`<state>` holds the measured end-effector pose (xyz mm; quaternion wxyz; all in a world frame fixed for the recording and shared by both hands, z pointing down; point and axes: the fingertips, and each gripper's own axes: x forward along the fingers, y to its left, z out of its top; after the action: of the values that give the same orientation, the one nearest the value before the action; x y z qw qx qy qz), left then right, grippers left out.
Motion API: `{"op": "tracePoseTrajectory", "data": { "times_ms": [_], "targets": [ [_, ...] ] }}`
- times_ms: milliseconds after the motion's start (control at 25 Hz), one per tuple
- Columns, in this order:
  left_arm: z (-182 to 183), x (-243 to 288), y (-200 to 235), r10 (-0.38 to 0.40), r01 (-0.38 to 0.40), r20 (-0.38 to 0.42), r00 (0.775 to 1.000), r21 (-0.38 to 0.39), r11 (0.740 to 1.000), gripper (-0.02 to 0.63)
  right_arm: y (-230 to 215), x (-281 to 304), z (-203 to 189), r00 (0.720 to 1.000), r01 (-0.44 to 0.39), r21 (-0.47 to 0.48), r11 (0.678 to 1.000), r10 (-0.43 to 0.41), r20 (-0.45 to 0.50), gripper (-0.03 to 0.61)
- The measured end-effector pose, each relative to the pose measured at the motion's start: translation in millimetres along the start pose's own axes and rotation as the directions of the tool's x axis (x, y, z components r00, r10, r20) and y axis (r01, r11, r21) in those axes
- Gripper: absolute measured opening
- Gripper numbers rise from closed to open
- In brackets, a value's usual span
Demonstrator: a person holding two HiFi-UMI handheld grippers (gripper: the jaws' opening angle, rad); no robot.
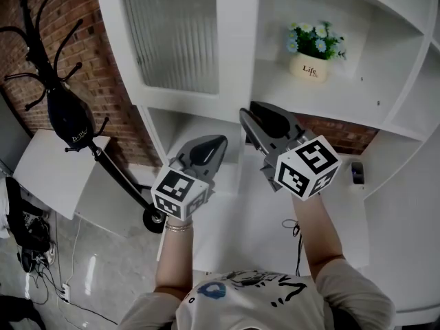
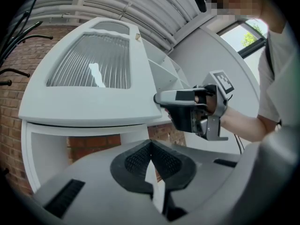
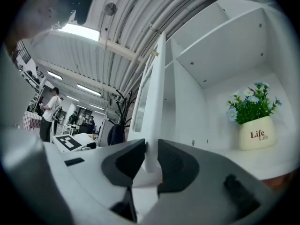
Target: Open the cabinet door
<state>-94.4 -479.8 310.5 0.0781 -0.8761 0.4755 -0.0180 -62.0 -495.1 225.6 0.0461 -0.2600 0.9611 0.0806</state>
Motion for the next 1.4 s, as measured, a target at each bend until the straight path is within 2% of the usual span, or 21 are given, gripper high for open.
{"op": "tracePoseTrajectory", "data": {
  "times_ms": [280,720,1400],
  "targets": [
    [-4.6,-13.2,-5.6,0.001,-0.001,-0.002,1.000,-0.004,1.000,0.014,31.4,-14.9,7.4,0.996,-0.083,0.014,0.996,0.083,0.033,0.086],
    [-0.7,-36.1,-15.9,0.021,-0.021,-0.002,1.000,0.001,1.000,0.014,74.9,-29.2,16.4,0.985,-0.170,0.015,0.985,0.169,0.044,0.081],
    [0.4,-73.6,-18.4,0.102,-0.102,-0.023,0.995,0.007,0.995,0.014,133.9,-34.3,27.9,0.943,-0.331,-0.013,0.944,0.331,0.039,0.078]
  ]
}}
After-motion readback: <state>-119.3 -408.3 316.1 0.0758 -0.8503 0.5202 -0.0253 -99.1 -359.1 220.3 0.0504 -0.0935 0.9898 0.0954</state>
